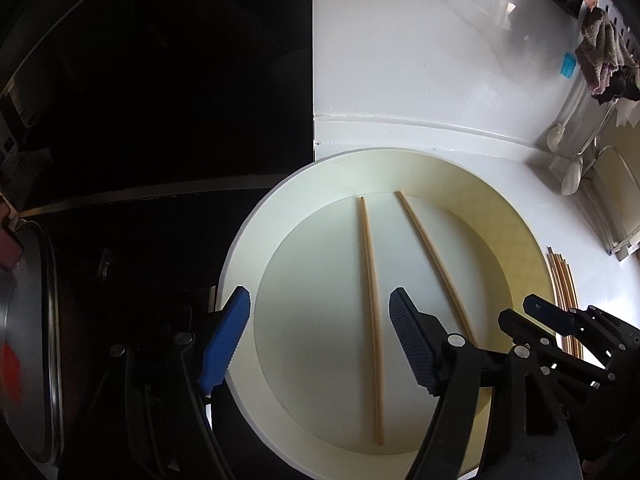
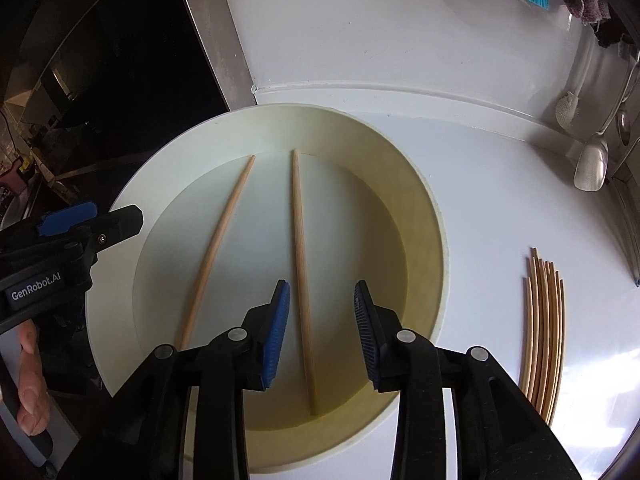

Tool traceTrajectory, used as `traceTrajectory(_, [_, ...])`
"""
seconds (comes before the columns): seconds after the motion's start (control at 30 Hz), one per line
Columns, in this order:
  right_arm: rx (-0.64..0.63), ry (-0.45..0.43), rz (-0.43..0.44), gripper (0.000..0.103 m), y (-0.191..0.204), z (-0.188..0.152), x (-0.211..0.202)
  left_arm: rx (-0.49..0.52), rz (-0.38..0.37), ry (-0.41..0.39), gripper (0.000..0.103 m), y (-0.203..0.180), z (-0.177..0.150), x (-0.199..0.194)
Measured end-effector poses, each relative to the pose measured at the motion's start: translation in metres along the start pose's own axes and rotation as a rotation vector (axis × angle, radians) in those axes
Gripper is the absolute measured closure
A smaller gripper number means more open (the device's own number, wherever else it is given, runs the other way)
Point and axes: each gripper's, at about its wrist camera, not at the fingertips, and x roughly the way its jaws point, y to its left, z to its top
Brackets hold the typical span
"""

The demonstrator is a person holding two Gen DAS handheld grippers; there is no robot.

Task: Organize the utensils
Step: 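Open both tools to drop the chopsticks into the bowl, then move both tools back to the chopstick bundle on the counter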

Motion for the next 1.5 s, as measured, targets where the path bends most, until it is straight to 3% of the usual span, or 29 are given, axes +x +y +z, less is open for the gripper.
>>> traceTrajectory(0.2, [0.0,-0.055,0.018,0.06,-0.008,-0.007,-0.03,-0.002,0.001,0.016,0.029,-0.009,-0.002,-0.007])
traceTrajectory(0.47, [0.027,-0.107,0.023,0.059,-0.029,-0.009,-0.055,0.029,-0.026,-0.013,0.029,-0.023,0.002,-0.023])
traceTrajectory(0.8, [0.129,-0.187,-0.034,0.056,-0.069,-0.03,-0.09,0.09,-0.064,-0.068,0.026,-0.049,0.001,-0.056])
traceTrajectory(1.1, [0.191,-0.226,-0.083,0.05,-0.123,-0.059,-0.119,0.118,-0.088,-0.071,0.023,-0.1,-0.018,-0.062])
traceTrajectory(1.5, [0.229,-0.158,-0.118,0.049,-0.211,-0.113,-0.114,0.117,-0.139,0.001,0.023,-0.193,-0.053,-0.042])
